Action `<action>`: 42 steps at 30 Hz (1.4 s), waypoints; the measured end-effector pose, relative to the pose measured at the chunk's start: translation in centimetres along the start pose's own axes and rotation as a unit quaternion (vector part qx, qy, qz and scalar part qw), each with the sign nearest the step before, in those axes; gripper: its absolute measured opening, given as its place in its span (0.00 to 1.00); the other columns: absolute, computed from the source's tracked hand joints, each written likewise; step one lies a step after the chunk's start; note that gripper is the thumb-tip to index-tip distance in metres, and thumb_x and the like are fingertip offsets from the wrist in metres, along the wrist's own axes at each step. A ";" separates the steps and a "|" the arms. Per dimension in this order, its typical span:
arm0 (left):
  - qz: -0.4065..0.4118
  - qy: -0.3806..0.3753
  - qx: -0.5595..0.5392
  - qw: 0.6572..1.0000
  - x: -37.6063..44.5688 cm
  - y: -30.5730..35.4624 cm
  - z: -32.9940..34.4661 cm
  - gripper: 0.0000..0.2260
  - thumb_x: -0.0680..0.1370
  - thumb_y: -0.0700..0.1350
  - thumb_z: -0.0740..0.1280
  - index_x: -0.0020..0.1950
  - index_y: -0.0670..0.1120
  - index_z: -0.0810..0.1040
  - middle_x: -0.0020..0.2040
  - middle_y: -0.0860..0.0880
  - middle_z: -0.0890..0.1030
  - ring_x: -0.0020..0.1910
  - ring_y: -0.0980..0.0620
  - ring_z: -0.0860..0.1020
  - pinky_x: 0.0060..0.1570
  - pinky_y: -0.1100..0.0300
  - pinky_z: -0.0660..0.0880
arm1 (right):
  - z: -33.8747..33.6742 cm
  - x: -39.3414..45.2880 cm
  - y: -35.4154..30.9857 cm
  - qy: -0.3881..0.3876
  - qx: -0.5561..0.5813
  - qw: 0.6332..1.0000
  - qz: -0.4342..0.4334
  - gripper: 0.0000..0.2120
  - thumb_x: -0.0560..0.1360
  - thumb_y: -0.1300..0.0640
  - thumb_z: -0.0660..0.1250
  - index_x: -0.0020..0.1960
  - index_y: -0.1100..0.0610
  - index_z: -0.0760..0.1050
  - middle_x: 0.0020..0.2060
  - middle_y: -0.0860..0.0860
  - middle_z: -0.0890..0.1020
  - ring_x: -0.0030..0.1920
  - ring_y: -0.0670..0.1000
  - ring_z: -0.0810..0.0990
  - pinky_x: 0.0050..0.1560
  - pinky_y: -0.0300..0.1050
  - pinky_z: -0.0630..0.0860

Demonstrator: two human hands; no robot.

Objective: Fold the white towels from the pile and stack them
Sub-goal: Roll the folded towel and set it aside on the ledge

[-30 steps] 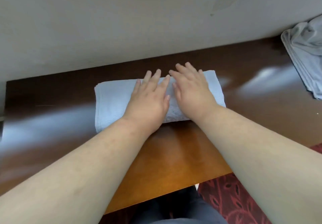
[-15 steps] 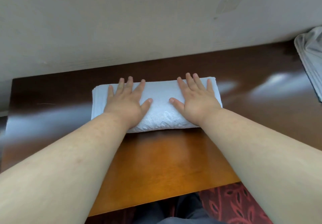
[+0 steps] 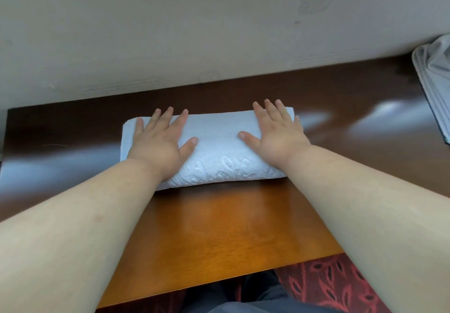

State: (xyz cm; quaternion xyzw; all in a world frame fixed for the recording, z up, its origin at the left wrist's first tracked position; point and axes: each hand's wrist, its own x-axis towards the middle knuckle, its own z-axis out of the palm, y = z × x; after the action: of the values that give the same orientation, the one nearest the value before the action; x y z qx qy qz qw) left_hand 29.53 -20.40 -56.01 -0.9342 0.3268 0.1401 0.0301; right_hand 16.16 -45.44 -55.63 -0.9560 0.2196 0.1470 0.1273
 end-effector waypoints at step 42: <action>-0.455 0.035 -0.467 0.758 -3.5 -5.0 0.7 0.20 0.77 0.60 0.57 0.62 0.51 0.75 0.62 0.47 0.78 0.58 0.42 0.77 0.57 0.51 0.75 | 0.1 -5.4 2.6 -0.007 0.609 0.764 0.211 0.21 0.81 0.51 0.58 0.71 0.36 0.69 0.59 0.34 0.77 0.58 0.38 0.76 0.61 0.40 0.72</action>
State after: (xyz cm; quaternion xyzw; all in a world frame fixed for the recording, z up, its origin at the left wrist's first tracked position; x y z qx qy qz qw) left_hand 29.84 -14.22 -55.84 -0.8754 -0.2420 0.2125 -0.3605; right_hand 10.26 -45.59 -54.34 -0.6058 0.4585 0.0117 0.6501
